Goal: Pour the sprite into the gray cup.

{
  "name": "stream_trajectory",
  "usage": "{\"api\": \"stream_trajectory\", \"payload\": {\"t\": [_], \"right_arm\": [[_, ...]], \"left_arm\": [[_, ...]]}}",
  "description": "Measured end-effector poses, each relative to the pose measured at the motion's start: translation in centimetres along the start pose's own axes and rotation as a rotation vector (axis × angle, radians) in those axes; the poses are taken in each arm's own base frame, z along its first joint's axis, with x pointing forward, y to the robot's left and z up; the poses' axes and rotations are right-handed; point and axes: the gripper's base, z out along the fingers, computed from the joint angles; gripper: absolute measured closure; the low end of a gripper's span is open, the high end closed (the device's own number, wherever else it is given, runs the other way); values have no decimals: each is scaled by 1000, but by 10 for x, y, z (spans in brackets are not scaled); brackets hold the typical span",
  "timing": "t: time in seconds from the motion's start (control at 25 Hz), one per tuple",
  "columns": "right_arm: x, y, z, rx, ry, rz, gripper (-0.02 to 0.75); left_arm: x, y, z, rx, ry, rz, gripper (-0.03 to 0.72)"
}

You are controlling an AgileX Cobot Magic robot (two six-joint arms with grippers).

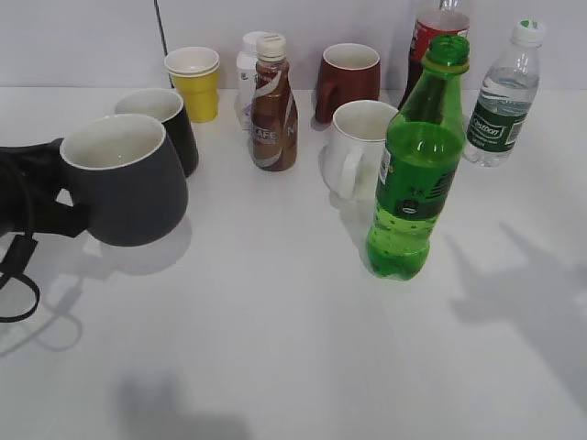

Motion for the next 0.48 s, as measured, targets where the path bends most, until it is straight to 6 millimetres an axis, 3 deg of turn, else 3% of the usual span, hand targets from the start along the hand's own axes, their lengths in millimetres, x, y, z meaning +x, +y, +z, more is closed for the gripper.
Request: {"api": "stream_trajectory", "payload": {"t": [0.12,0.2,0.4,0.48], "right_arm": [[6,4,14,-70,44,102,225],[21,8,24,-127,100,176,227],[102,8,28,-110,299,317,227],[124,8,23,-88,352,322,229]], "left_arm": [[-4,0,-3,4,-8,3,636],[-4,0,-3,7,-8,6,636],[-2,-1,-3,12,11,9,637],[-2,-1,-3,14,11,11,637]]}}
